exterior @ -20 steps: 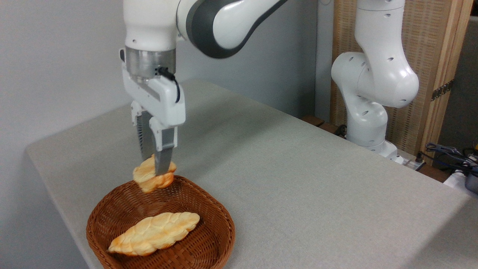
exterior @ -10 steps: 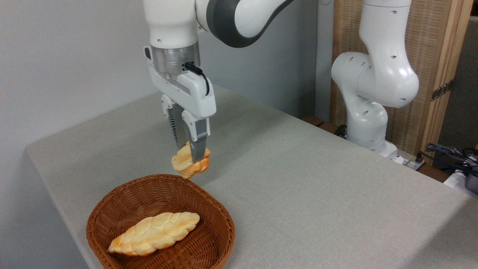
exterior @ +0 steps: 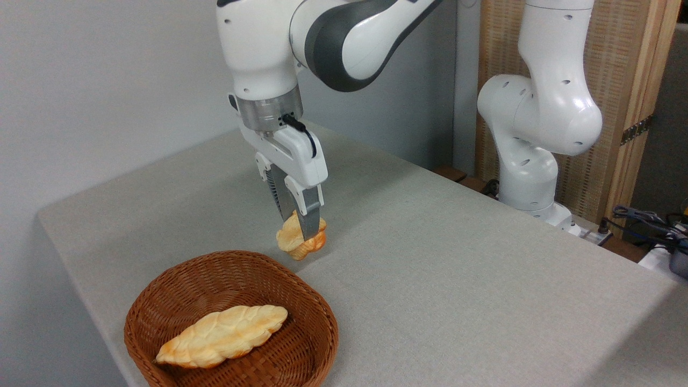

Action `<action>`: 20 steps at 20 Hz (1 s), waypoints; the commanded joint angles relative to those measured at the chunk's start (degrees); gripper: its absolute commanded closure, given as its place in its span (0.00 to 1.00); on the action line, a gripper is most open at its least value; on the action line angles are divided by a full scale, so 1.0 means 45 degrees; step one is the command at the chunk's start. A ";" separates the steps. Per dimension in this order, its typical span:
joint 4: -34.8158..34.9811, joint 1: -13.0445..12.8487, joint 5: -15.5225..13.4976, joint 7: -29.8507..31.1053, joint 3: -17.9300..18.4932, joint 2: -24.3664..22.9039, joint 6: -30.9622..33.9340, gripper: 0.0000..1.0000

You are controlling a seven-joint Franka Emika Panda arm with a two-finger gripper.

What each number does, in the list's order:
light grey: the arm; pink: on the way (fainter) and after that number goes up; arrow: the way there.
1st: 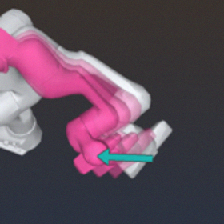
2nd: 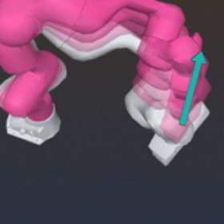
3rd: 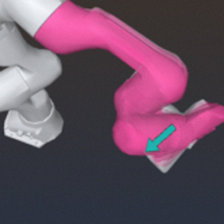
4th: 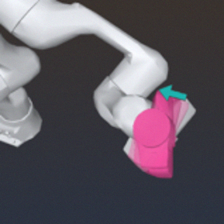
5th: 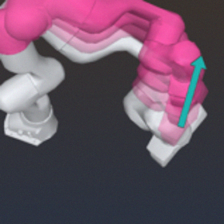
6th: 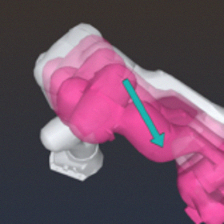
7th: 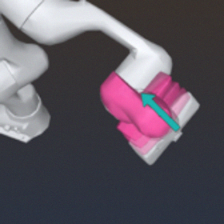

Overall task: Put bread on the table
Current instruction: 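Carry the roll away from the basket and lower it to the table, then open the gripper to release the roll on the table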

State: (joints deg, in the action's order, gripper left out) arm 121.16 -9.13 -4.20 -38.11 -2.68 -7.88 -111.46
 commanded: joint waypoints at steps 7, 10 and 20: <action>-0.0050 -0.0159 -0.0237 -0.0047 0.0028 0.0540 0.0081 0.00; -0.0069 -0.0218 -0.0237 -0.0047 0.0028 0.0520 0.0042 0.00; -0.1338 -0.0140 -0.0179 -0.0008 0.0184 0.0286 -0.0114 0.00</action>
State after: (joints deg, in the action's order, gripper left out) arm 117.64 -9.92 -4.23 -38.06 -2.55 -6.15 -111.71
